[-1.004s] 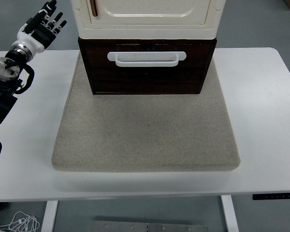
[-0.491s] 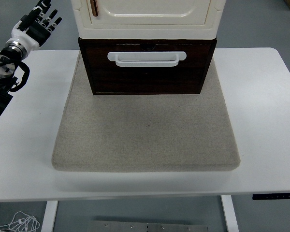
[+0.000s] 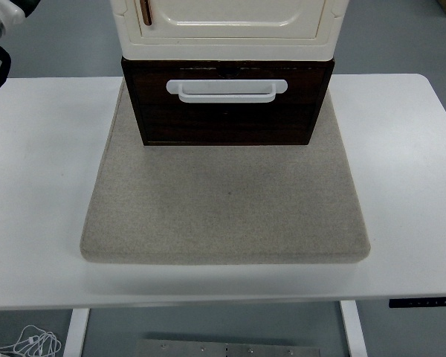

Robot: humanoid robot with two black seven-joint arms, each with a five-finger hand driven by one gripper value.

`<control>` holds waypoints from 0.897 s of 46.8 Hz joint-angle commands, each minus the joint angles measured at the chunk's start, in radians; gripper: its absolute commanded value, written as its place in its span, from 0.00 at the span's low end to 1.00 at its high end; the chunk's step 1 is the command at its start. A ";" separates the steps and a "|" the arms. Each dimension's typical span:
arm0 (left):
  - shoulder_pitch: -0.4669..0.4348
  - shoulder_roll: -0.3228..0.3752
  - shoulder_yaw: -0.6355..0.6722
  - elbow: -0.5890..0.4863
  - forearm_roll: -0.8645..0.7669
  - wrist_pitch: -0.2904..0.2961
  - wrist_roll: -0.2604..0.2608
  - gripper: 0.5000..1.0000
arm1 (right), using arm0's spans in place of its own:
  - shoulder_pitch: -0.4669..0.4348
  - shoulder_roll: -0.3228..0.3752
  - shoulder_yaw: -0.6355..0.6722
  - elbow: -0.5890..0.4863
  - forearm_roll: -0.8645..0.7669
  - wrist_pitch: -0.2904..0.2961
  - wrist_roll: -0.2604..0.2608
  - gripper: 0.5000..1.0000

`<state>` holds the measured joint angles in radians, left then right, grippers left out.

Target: Open the drawer under the combination cabinet

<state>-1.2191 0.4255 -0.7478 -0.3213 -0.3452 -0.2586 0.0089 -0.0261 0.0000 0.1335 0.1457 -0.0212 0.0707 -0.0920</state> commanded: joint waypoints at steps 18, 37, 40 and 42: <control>-0.342 0.062 0.051 -0.005 0.147 0.007 0.008 1.00 | 0.000 0.000 0.000 0.000 0.000 0.000 0.000 0.86; -0.565 0.067 0.113 -0.177 0.324 -0.004 0.019 1.00 | 0.000 0.000 0.000 0.000 0.000 0.000 0.000 0.86; -0.582 0.082 0.151 -0.246 0.325 0.002 0.019 1.00 | 0.000 0.000 0.000 0.000 0.000 0.000 0.000 0.85; -0.589 0.101 0.177 -0.307 0.325 0.007 0.019 1.00 | 0.000 0.000 0.000 0.000 0.000 0.000 0.000 0.85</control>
<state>-1.7957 0.5028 -0.6070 -0.5491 -0.0204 -0.2583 0.0284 -0.0260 0.0000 0.1334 0.1456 -0.0215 0.0703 -0.0921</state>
